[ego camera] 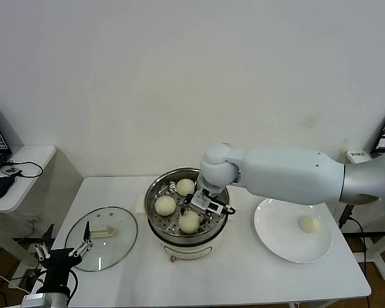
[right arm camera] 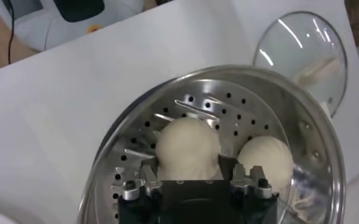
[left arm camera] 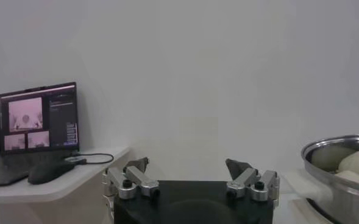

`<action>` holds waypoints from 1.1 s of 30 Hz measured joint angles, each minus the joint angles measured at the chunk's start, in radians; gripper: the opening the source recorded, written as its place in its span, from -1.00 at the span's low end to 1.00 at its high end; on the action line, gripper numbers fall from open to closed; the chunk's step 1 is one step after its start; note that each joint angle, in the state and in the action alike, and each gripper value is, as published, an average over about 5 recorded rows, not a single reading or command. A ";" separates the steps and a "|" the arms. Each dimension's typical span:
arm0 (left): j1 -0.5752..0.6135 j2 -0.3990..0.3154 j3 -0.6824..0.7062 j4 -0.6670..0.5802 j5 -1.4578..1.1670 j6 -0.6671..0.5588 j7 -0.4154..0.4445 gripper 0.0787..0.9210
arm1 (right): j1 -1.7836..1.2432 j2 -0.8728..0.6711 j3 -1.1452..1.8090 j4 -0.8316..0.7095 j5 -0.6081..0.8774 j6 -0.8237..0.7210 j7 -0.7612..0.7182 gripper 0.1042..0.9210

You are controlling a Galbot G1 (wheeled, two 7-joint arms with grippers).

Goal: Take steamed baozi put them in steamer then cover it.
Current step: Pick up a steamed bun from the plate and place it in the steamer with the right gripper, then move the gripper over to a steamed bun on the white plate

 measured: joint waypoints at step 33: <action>-0.035 0.062 0.013 0.007 -0.004 0.006 0.007 0.77 | -0.078 -0.545 0.270 0.078 0.044 -0.405 -0.010 0.76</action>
